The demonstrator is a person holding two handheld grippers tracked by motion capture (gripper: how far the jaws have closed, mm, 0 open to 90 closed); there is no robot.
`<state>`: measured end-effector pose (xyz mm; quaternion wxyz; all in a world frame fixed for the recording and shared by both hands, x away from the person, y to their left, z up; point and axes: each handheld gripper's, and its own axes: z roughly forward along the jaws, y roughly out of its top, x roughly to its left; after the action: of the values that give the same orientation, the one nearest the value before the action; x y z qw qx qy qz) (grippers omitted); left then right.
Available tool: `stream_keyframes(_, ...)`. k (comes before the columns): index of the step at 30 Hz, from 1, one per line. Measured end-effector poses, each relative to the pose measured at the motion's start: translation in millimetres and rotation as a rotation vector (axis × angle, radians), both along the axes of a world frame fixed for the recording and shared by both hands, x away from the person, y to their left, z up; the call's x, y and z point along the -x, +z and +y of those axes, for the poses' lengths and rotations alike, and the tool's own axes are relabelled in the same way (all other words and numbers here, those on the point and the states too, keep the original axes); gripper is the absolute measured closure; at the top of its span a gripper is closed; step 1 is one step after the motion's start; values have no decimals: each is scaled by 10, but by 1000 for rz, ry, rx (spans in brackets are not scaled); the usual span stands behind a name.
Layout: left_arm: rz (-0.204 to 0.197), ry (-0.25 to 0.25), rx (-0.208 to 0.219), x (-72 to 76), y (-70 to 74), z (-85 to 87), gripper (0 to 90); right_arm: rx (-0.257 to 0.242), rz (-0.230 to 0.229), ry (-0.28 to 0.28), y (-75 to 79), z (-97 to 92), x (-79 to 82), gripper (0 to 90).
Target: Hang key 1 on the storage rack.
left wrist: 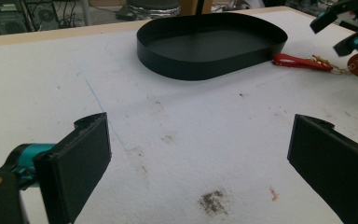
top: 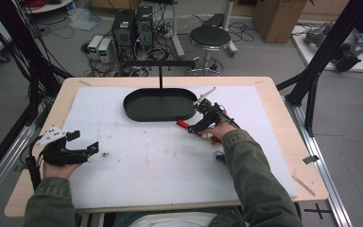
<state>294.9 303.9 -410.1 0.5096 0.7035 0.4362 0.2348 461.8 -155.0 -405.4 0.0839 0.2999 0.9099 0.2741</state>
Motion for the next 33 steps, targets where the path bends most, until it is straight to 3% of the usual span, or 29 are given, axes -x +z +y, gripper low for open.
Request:
stream_keyframes(1, 0, -1, 2, 0, 0, -1, 65, 36, 9, 31, -74, 53, -4, 43)
stream_keyframes(5, 1, -3, 0, -5, -3, -4, 65, 69, 20, 52, -155, 135, 7, 85)
stream_keyframes(6, 2, -3, -1, -2, -2, -4, 65, 67, 46, 62, -167, 162, 9, 268)
stream_keyframes(8, 0, -4, -1, -1, -1, -3, 65, 62, 43, 62, -173, 172, 9, 275)
stream_keyframes(13, 6, -5, -9, -9, -8, -5, 65, 66, 32, 43, -155, 149, -9, 449)
stream_keyframes(16, 9, -7, -13, -19, -14, -9, 65, 99, 25, 60, -162, 164, 8, 633)
stream_keyframes(17, 9, -7, -13, -19, -14, -9, 66, 90, 41, 72, -161, 170, 7, 683)
stream_keyframes(22, 4, -8, -12, -15, -12, -11, 65, 102, 42, 64, -141, 175, 25, 709)
stream_keyframes(25, 5, -6, -13, -16, -11, -3, 65, 88, 66, 45, -118, 126, 5, 711)
stream_keyframes(27, 5, -3, -9, -16, -10, 5, 65, 61, 85, 16, -69, 63, -6, 712)
stream_keyframes(33, 7, -2, -13, -19, -8, -1, 65, -83, 136, -67, 193, -227, -36, 717)
